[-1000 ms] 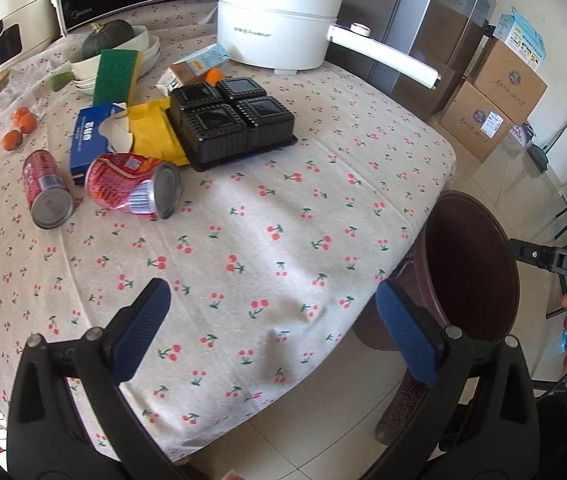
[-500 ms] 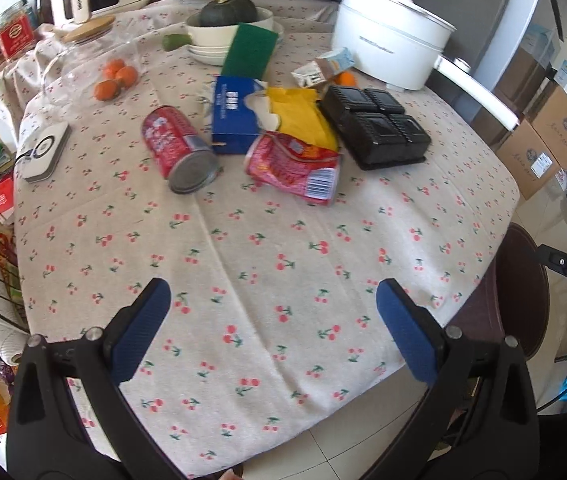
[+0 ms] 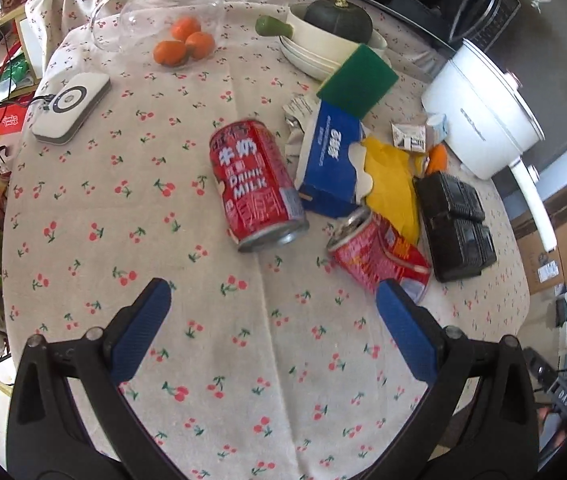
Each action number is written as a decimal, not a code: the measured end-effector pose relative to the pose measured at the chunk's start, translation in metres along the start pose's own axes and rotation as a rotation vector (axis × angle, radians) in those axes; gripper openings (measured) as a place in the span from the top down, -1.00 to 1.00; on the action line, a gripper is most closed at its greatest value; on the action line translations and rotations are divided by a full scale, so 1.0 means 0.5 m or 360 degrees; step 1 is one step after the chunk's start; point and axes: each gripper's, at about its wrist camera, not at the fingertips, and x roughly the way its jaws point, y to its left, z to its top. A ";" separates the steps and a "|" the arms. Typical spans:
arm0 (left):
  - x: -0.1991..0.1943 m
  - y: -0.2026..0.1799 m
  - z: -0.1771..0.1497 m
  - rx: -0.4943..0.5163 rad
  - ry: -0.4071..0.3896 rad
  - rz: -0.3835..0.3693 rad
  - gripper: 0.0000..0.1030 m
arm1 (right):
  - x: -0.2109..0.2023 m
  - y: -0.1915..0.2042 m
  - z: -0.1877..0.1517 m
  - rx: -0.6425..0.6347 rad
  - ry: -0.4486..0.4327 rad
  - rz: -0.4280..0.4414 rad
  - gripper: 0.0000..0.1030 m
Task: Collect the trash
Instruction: 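Grasp the red Drink Milk can with the left gripper while the right gripper grasps the crushed red can, then lift both red cans and carry them toward the brown bin, then open both grippers over the brown bin to drop the cans, then move both tools back over the table toward the black tray, then grasp the black plastic tray with the right gripper while the left gripper grasps the blue box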
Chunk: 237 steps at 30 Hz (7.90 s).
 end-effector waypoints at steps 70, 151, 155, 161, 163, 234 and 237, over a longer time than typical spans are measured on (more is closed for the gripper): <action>-0.113 -0.015 -0.167 0.0227 0.0101 -0.0349 -0.06 | -0.061 0.165 -0.109 -0.0737 0.0043 0.0116 -0.17; -0.066 -0.356 -0.304 0.0838 0.0255 -0.0449 -0.98 | -0.107 -0.393 -0.202 0.0160 0.0105 -0.0126 -0.51; -0.080 -0.319 -0.283 0.0783 0.0229 -0.0438 -0.98 | -0.108 -0.355 -0.189 0.0108 0.0096 -0.0123 -0.52; -0.099 -0.254 -0.260 0.0737 0.0172 -0.0383 -0.98 | -0.112 -0.292 -0.173 0.0026 0.0077 -0.0115 -0.53; -0.103 -0.232 -0.255 0.0718 0.0162 -0.0365 -0.98 | -0.113 -0.271 -0.166 -0.0001 0.0067 -0.0111 -0.54; -0.098 -0.014 -0.082 0.0364 0.0012 -0.0033 -0.98 | -0.031 0.112 0.080 -0.0226 -0.0094 0.0117 -0.20; -0.100 -0.058 -0.076 0.0362 0.0008 -0.0120 -0.98 | -0.062 0.058 0.056 -0.0140 -0.0100 0.0186 -0.20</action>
